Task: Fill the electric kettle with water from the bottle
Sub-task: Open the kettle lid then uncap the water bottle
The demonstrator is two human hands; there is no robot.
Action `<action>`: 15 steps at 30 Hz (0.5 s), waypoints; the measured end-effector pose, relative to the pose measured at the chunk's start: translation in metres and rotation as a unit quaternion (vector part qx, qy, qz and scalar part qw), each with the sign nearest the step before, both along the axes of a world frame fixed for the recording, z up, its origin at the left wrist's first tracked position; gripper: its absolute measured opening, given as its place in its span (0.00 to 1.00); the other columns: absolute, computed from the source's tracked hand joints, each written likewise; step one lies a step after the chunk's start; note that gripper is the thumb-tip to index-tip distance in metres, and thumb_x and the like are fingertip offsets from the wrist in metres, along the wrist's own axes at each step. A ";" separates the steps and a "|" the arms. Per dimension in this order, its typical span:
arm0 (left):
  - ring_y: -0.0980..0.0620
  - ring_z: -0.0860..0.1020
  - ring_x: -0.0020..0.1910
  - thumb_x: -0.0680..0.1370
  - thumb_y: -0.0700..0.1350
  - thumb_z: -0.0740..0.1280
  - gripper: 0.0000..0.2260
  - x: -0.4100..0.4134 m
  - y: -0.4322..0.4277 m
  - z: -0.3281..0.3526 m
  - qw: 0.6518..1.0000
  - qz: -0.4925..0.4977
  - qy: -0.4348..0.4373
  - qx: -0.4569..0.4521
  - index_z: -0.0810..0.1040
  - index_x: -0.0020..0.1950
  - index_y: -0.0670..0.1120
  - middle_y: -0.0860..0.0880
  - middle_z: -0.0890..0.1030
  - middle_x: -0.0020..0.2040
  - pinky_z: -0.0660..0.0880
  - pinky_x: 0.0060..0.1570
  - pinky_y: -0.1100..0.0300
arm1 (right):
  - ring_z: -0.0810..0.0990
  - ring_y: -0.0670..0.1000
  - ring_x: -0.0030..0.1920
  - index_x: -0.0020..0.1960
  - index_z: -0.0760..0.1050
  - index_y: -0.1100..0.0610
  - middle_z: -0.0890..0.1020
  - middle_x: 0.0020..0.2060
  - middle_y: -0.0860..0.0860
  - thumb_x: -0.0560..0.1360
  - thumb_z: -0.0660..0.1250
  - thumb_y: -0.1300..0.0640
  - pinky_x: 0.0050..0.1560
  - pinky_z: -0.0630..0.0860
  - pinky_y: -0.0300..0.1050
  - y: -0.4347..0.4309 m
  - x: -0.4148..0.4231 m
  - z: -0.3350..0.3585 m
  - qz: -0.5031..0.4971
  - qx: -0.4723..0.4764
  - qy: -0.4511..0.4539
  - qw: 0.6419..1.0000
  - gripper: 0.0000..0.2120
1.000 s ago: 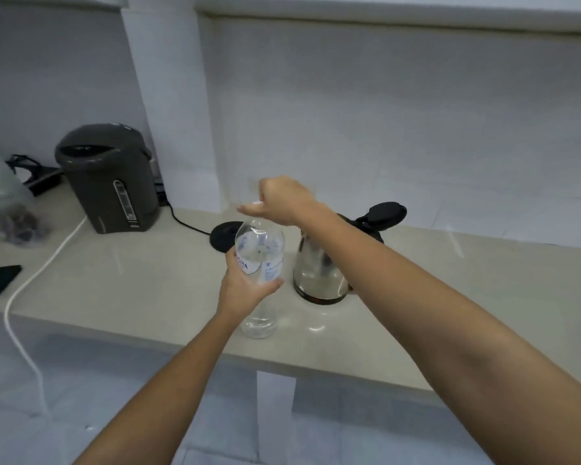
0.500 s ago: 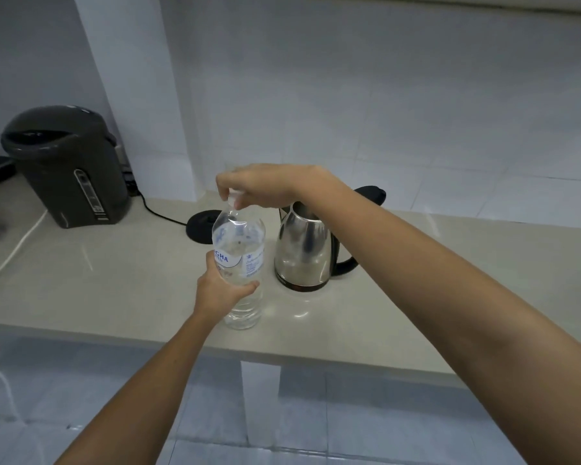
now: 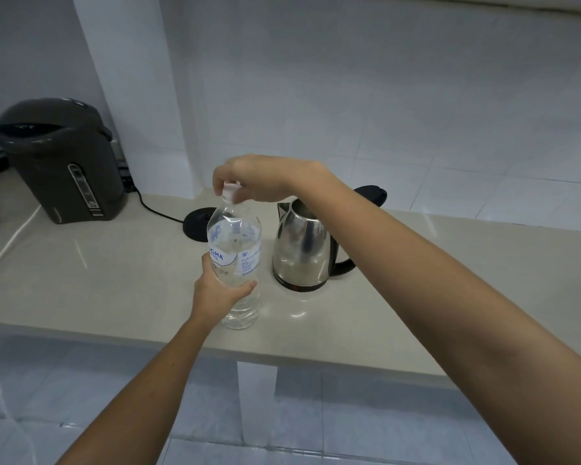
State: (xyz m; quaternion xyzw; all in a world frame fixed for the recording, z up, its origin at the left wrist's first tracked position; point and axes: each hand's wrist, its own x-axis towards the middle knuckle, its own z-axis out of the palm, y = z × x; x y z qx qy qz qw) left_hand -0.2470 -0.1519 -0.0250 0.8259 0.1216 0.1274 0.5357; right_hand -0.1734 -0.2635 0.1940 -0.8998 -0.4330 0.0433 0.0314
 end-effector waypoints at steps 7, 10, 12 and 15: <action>0.52 0.74 0.54 0.65 0.45 0.80 0.37 -0.001 -0.007 -0.009 1.000 0.010 -0.018 -0.019 0.64 0.67 0.48 0.52 0.75 0.56 0.74 0.54 0.59 | 0.77 0.47 0.46 0.61 0.75 0.54 0.78 0.49 0.47 0.77 0.65 0.58 0.49 0.71 0.38 -0.064 -0.003 -0.039 -0.132 0.249 0.031 0.959 0.13; 0.53 0.74 0.54 0.65 0.43 0.80 0.37 -0.002 -0.010 -0.010 0.999 0.011 -0.026 -0.037 0.62 0.68 0.47 0.51 0.74 0.58 0.72 0.53 0.61 | 0.77 0.53 0.46 0.55 0.76 0.57 0.80 0.47 0.53 0.75 0.62 0.58 0.47 0.74 0.46 -0.104 -0.001 -0.121 -0.253 0.158 0.084 0.951 0.10; 0.53 0.74 0.56 0.65 0.43 0.80 0.39 -0.003 -0.012 -0.011 0.998 0.009 -0.032 -0.045 0.61 0.68 0.48 0.52 0.74 0.60 0.71 0.54 0.61 | 0.78 0.55 0.52 0.57 0.76 0.57 0.79 0.53 0.55 0.75 0.65 0.58 0.50 0.75 0.46 -0.130 -0.009 -0.174 -0.327 0.101 0.137 0.930 0.11; 0.55 0.74 0.57 0.62 0.44 0.82 0.42 -0.003 -0.013 -0.013 0.998 0.015 -0.034 -0.050 0.60 0.69 0.49 0.54 0.73 0.60 0.71 0.56 0.62 | 0.77 0.58 0.56 0.58 0.76 0.58 0.76 0.58 0.57 0.74 0.69 0.60 0.49 0.72 0.43 -0.159 -0.028 -0.233 -0.412 0.073 0.179 0.890 0.13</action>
